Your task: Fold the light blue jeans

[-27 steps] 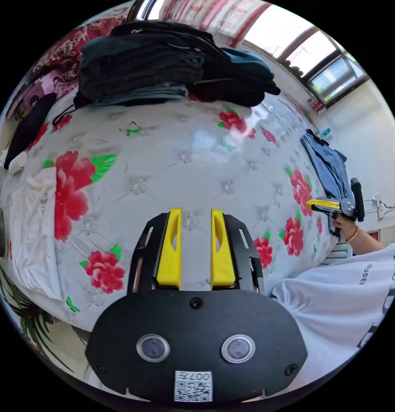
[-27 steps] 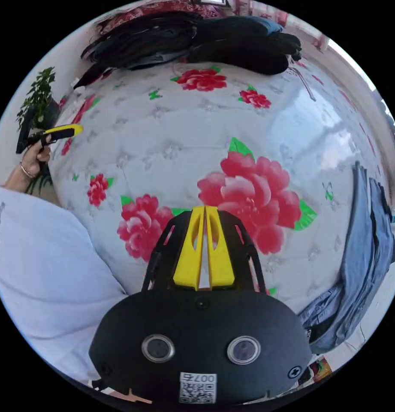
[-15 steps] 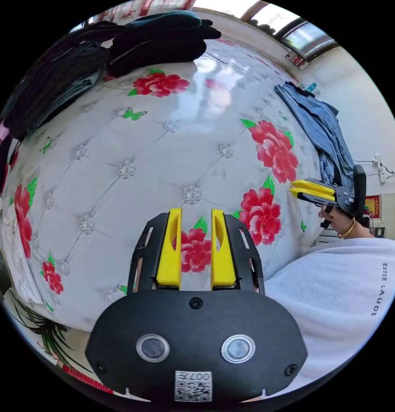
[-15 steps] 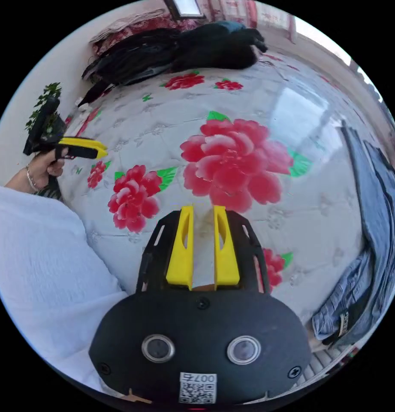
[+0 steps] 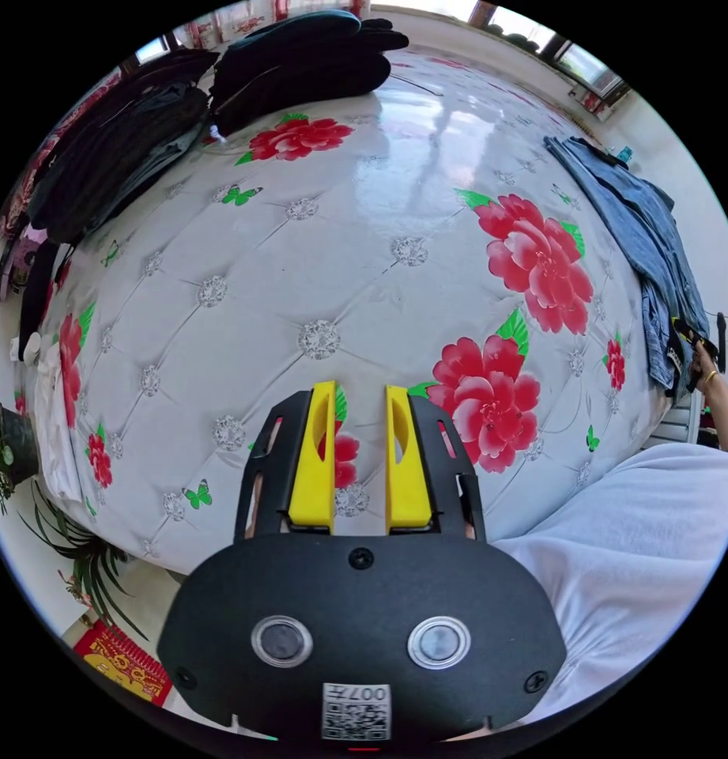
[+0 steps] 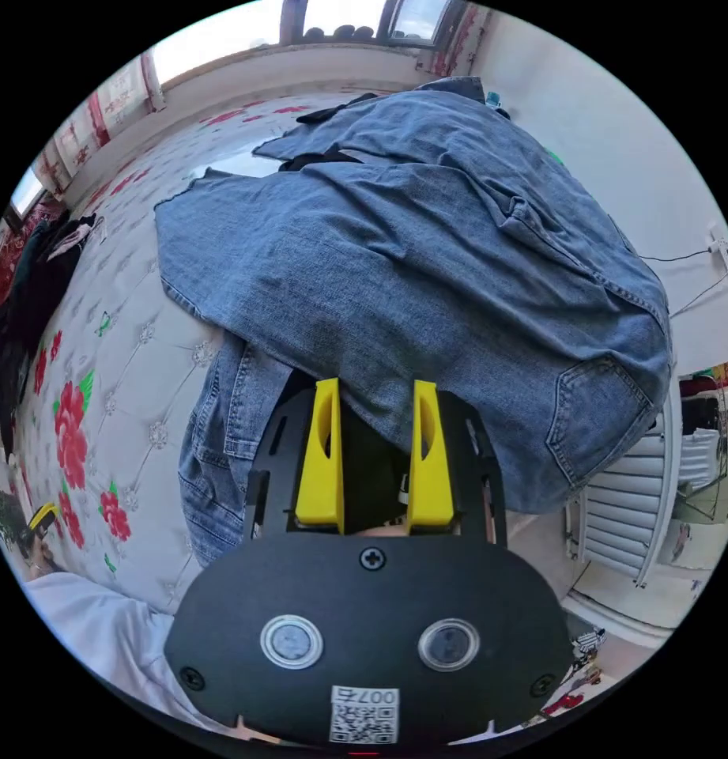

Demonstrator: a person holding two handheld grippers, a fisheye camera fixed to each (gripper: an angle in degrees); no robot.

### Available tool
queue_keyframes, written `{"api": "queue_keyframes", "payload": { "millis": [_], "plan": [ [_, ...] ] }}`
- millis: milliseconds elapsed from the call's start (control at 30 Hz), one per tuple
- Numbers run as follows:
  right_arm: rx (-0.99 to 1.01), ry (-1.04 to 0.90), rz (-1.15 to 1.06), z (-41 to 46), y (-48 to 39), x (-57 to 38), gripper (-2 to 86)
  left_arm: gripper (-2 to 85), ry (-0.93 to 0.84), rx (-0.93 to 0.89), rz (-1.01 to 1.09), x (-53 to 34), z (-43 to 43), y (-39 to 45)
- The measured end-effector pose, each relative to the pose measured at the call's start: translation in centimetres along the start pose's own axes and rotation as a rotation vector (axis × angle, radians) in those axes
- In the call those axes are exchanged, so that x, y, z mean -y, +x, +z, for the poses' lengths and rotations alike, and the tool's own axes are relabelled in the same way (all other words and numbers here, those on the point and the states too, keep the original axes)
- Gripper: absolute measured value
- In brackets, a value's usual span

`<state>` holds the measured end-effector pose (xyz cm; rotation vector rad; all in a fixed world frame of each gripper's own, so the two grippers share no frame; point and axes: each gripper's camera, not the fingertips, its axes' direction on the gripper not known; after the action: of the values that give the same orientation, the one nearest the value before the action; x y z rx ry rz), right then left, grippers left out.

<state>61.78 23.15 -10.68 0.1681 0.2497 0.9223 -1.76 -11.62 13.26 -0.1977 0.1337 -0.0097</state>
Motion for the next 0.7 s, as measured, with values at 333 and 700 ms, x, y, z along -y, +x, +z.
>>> {"api": "queue_keyframes", "payload": {
  "millis": [333,700],
  "plan": [
    [0.085,0.064,-0.223,-9.1,-0.9,-5.9,1.5,8.3,0.047,-0.065,-0.045,-0.5,0.4,-4.2],
    [0.644,0.16,-0.619,-19.7,-19.6,-13.9,0.2,8.3,0.145,-0.374,0.115,-3.6,-0.5,-7.3]
  ]
}}
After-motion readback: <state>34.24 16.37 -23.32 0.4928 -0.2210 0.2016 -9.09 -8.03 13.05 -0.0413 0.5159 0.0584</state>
